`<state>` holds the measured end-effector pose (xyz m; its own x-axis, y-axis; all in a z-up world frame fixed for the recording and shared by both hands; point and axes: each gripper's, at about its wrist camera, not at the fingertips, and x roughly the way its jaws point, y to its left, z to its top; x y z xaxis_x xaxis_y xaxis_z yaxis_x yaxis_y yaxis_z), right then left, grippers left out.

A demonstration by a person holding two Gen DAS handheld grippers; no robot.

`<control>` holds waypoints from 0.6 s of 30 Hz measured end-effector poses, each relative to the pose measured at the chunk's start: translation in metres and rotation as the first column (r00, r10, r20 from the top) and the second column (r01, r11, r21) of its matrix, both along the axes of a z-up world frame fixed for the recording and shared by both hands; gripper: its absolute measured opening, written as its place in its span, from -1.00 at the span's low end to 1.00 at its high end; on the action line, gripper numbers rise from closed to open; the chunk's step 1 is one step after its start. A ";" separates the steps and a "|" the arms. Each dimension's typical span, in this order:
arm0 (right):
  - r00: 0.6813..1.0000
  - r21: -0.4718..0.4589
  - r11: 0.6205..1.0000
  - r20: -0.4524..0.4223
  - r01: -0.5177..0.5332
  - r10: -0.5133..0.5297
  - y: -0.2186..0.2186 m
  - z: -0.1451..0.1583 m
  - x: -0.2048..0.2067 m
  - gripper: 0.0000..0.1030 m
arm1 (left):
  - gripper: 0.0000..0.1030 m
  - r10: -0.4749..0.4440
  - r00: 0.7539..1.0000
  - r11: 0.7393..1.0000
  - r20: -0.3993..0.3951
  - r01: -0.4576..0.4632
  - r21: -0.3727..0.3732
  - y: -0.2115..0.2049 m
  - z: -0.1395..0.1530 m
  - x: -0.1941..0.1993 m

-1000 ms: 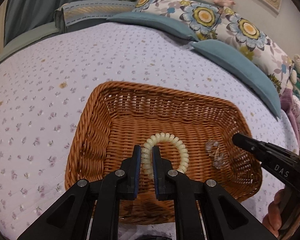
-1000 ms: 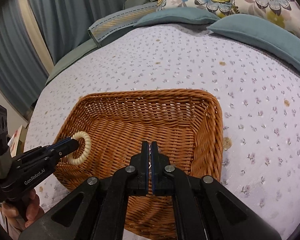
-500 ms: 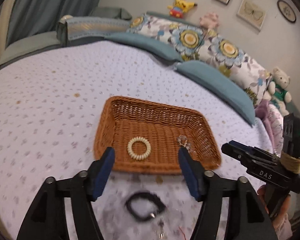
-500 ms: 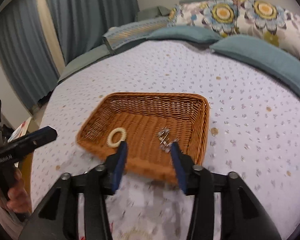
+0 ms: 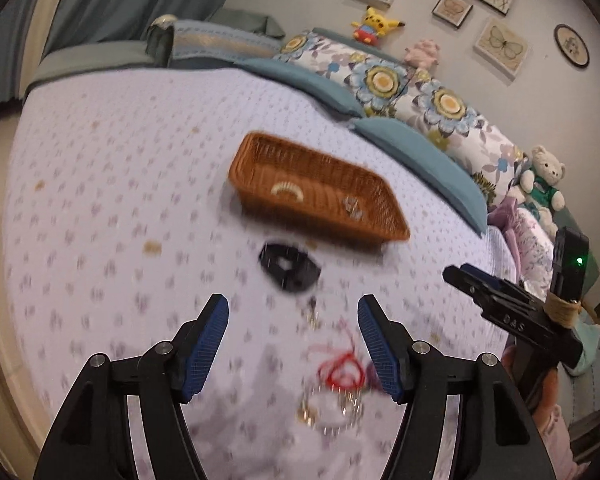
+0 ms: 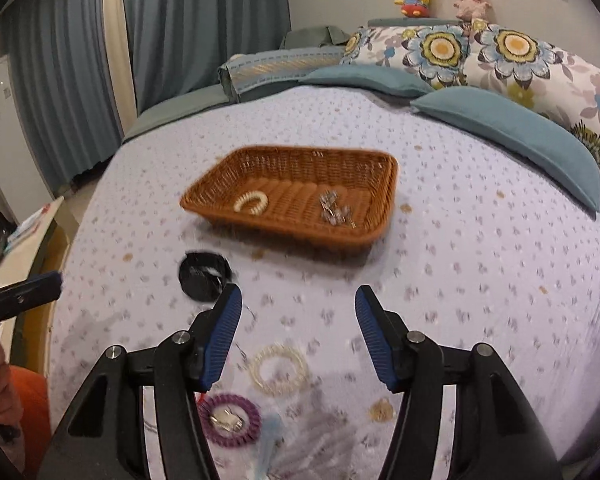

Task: Organize jewelry
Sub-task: 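Move both tools back over the remaining jewelry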

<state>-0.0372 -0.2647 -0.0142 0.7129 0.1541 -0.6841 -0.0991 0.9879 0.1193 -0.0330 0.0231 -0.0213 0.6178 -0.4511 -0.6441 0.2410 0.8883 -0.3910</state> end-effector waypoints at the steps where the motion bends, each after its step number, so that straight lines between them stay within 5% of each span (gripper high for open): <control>1: 1.000 0.000 1.000 -0.010 0.002 -0.002 -0.001 -0.006 -0.002 0.18 | 0.33 0.001 1.000 1.000 -0.012 -0.001 0.002 -0.001 -0.005 -0.004; 9: 0.990 0.065 0.996 -0.134 0.055 -0.046 -0.028 -0.046 0.001 0.06 | 0.33 -0.037 0.997 0.998 -0.074 0.041 0.041 -0.021 -0.043 -0.028; 18: 0.983 0.055 0.998 -0.186 0.015 -0.004 -0.018 -0.064 0.005 -0.02 | -0.01 -0.073 0.985 0.995 -0.157 0.083 0.054 -0.034 -0.076 -0.023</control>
<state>-0.0321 -0.2822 -0.0786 0.5760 0.1894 -0.7952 -0.0608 0.9800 0.1894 -0.0559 -0.0111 -0.0972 0.4734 -0.4513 -0.7565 0.2514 0.8923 -0.3750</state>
